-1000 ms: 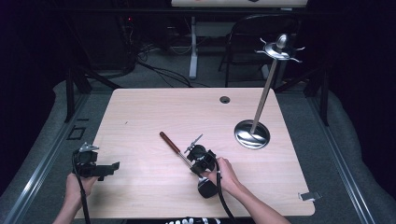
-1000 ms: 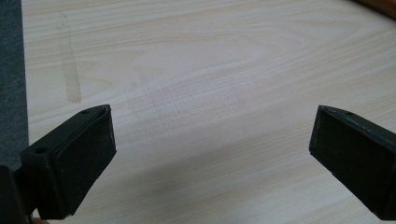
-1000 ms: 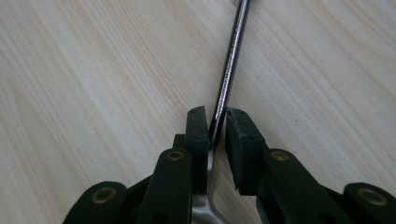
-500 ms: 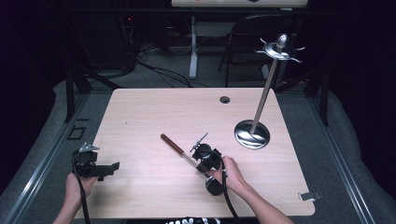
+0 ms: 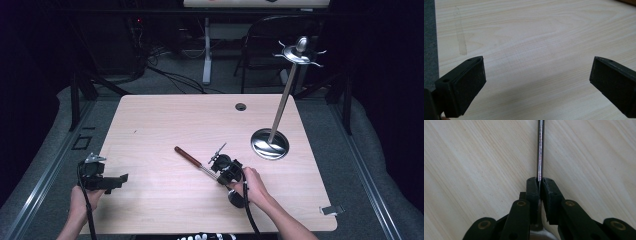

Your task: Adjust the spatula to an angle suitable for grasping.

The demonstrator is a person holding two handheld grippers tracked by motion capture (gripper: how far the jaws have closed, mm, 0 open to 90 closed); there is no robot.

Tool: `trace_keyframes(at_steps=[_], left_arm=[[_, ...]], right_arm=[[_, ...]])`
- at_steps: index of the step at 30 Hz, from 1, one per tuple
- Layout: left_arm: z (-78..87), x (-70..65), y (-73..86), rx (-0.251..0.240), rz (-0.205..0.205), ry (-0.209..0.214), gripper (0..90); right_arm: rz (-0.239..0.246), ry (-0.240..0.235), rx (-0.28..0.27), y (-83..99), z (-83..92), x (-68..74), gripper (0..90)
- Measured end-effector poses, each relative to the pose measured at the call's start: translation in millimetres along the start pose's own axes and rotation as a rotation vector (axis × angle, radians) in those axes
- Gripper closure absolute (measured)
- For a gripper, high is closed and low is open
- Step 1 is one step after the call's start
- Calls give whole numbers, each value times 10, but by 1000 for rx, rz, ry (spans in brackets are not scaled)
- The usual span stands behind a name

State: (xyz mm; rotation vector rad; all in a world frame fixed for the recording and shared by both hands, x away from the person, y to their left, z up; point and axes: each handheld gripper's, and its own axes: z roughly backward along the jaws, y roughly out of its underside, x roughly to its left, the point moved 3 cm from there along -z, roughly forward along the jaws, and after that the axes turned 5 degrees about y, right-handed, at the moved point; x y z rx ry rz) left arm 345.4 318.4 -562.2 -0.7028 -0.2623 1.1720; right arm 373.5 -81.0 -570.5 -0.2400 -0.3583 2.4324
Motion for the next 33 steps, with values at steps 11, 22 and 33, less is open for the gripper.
trace_keyframes(at_steps=[11, 22, 33], left_arm=[[-6, 1, 3, 2, -4, -4, 3], [-5, -2, 5, 3, -3, -2, 3], [-10, 5, 6, 8, -4, -11, 3]], right_arm=[[3, 14, 37, 153, 53, -95, 841], [20, 28, 63, 297, 108, -150, 840], [5, 41, 75, 522, 173, -234, 839]])
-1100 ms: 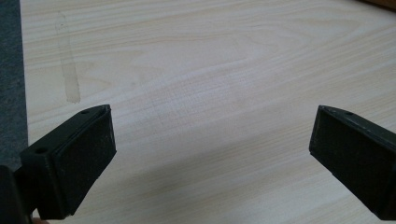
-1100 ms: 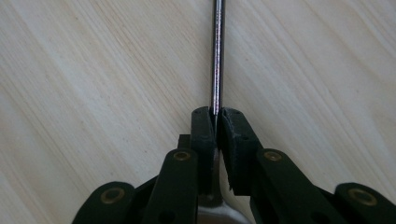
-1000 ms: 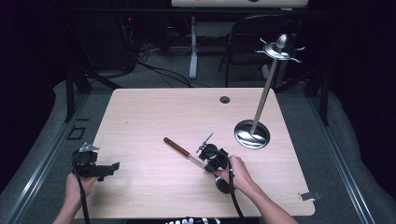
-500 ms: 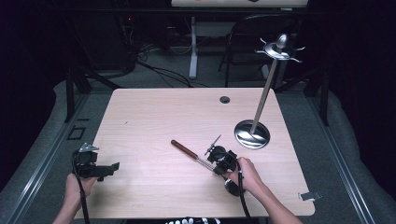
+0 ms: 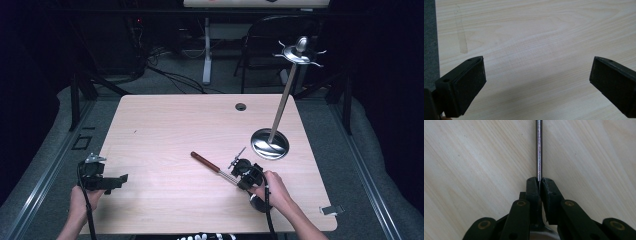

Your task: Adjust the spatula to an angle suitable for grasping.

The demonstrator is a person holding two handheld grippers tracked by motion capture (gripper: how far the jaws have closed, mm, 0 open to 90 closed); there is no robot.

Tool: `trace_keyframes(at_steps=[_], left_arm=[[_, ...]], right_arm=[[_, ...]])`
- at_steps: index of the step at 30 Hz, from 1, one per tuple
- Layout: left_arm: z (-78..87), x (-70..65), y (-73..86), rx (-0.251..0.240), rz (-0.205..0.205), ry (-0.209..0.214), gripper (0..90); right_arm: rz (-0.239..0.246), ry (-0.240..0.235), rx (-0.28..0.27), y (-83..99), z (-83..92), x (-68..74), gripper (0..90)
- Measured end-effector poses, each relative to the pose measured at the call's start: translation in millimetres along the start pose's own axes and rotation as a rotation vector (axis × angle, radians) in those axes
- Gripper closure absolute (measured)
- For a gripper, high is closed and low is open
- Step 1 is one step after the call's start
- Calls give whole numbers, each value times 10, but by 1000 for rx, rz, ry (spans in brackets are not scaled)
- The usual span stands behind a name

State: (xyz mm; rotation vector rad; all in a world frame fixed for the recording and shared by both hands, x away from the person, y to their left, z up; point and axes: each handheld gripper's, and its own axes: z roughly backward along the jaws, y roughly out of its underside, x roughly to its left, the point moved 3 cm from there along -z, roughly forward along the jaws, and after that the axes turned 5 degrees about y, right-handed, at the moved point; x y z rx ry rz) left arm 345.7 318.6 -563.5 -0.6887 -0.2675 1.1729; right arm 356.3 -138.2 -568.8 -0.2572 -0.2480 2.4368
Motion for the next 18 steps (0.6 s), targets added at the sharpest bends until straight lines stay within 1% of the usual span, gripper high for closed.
trace_keyframes(at_steps=[3, 4, 5, 7, 8, 9, 11, 12, 16, 17, 18], left_arm=[[-2, -1, 3, -1, 7, 2, 3], [-3, 0, 4, -1, 7, 2, 3], [-4, 0, 4, -1, 8, 2, 3], [-1, -1, 2, 7, 5, 8, 3], [0, -1, 1, 10, 1, 8, 4], [-4, -5, 1, 7, 3, 7, 4], [-6, -2, 3, 10, 2, 9, 3], [-13, -1, 5, 4, 9, 7, 3], [-20, 0, 3, 6, 4, 6, 4], [-22, -3, 1, 5, 2, 6, 3], [-17, -6, 0, 15, 2, 12, 3]], right_arm=[[-6, -7, -2, 44, 4, -20, 838], [-5, 0, 5, 65, 11, -34, 838], [-18, -8, 3, 103, 13, -51, 836], [-20, -7, 3, 123, 13, -62, 836], [-25, -13, 4, 140, 15, -69, 834], [-24, -4, 20, 178, 24, -91, 829], [-24, -6, 26, 201, 22, -102, 827], [-38, -13, 26, 240, 4, -115, 823], [-30, 3, 43, 257, 8, -146, 797], [-40, 2, 30, 243, 15, -144, 778], [-40, 1, 24, 236, 20, -143, 762]])
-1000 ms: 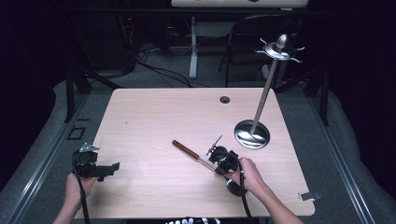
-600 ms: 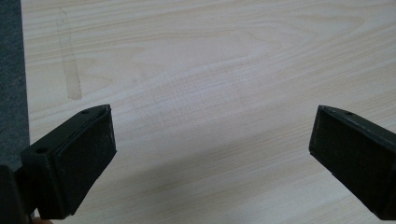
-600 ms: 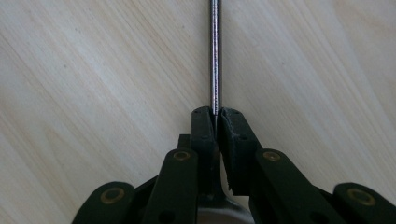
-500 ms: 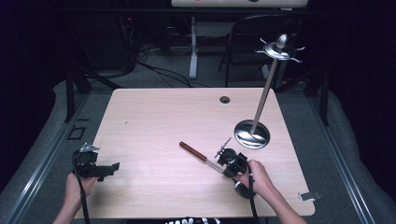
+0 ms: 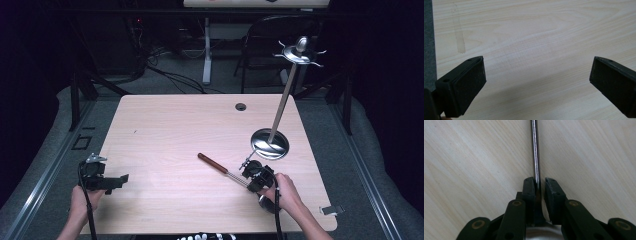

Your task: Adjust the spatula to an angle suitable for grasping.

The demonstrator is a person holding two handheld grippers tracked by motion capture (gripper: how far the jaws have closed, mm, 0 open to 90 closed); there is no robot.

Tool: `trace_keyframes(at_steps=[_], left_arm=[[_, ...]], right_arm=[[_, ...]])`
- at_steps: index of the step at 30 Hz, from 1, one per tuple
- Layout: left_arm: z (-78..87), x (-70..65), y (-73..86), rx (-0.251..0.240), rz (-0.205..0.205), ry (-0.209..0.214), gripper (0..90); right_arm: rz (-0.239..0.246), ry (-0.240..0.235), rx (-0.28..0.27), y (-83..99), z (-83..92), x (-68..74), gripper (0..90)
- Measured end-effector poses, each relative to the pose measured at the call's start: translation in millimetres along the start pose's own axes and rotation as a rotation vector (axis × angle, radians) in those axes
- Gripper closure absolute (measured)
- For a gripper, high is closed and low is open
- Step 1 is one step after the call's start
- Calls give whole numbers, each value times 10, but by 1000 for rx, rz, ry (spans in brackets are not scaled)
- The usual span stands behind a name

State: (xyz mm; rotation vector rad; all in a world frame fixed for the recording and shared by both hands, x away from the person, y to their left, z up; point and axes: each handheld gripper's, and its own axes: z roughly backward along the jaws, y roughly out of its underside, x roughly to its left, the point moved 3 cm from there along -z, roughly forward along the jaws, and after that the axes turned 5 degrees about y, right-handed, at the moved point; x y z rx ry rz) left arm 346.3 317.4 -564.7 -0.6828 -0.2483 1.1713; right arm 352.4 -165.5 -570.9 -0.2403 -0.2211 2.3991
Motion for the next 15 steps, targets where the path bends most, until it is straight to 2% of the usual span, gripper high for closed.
trace_keyframes(at_steps=[4, 5, 6, 7, 9, 11, 12, 13, 14, 15], left_arm=[[-4, -5, -1, 1, 2, 1, 3], [-7, -7, -1, 0, 5, 3, 3], [-9, -8, -3, 1, 3, 2, 3], [-22, -16, -4, -12, 5, -4, 3], [-13, -18, -8, 1, -10, 1, 3], [-12, -16, -8, 0, -12, 0, 3], [-11, -13, -5, 4, -7, 2, 3], [-13, -10, -5, 4, -4, 1, 3], [-15, -10, -4, 3, -1, 1, 3], [-15, -11, -4, 3, -1, 1, 3]], right_arm=[[-19, -17, -7, -31, 25, -12, 573], [-19, -17, -7, -31, 25, -12, 573], [-31, -29, -30, -65, 52, -20, 483], [-31, -29, -30, -65, 52, -20, 483], [-29, -8, -47, -112, 81, -25, 400], [-42, -23, -88, -164, 83, -9, 330], [-19, -1, -81, -222, 112, -16, 278], [-19, -1, -81, -222, 112, -16, 278], [-31, -13, -106, -250, 100, -5, 250], [-18, -10, -98, -282, 110, -12, 248]])
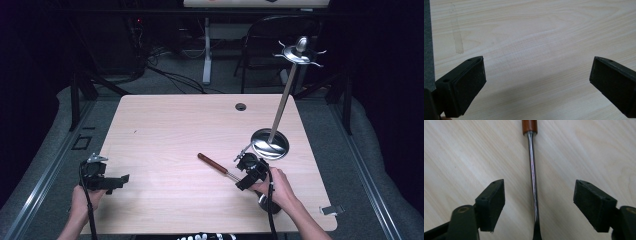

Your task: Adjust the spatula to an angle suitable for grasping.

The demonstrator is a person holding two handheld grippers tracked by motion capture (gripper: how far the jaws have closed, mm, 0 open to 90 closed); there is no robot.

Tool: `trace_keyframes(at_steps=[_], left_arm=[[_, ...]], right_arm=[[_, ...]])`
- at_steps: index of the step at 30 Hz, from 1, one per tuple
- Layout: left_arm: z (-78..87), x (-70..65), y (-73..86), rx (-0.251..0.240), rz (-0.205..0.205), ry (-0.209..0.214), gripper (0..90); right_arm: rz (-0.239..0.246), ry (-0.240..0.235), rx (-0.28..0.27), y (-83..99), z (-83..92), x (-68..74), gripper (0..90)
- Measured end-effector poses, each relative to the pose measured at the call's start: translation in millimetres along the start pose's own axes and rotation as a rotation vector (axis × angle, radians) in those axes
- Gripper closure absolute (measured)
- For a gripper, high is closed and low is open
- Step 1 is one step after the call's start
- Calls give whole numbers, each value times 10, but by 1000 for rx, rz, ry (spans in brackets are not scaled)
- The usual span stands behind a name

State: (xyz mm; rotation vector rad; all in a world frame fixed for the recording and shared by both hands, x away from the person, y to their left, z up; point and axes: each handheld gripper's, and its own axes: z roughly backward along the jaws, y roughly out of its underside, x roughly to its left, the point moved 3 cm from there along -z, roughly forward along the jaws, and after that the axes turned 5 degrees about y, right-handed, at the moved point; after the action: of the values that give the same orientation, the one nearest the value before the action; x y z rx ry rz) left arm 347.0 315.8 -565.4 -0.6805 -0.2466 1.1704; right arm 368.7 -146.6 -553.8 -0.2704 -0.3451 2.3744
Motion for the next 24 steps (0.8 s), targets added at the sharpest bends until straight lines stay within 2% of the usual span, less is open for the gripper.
trace_keyframes(at_steps=[2, 5, 7, 9, 10, 15, 16, 22, 24], left_arm=[[1, -3, -2, 1, -8, -1, 3], [-16, -8, -3, -5, -7, -8, 3], [-12, -10, -3, 9, -8, 1, 3], [-9, -13, -4, 10, -10, 0, 3], [-8, -13, -4, 11, -11, -1, 3], [-15, -5, 1, 10, -6, -6, 3], [-15, -5, 1, 10, -6, -6, 4], [-12, -4, 3, 8, -7, -4, 4], [-13, -3, 4, 7, -6, -5, 4]], right_arm=[[-1, 1, -21, -66, -11, 15, 261], [21, 0, -25, -167, -29, 45, 357], [32, -3, -22, -218, -46, 70, 424], [46, 5, -5, -275, -102, 99, 501], [46, 5, -5, -275, -102, 99, 501], [60, -5, 19, -380, -196, 124, 629], [60, -5, 19, -380, -196, 124, 629], [75, 9, 49, -460, -263, 153, 757], [78, 11, 53, -459, -267, 151, 766]])
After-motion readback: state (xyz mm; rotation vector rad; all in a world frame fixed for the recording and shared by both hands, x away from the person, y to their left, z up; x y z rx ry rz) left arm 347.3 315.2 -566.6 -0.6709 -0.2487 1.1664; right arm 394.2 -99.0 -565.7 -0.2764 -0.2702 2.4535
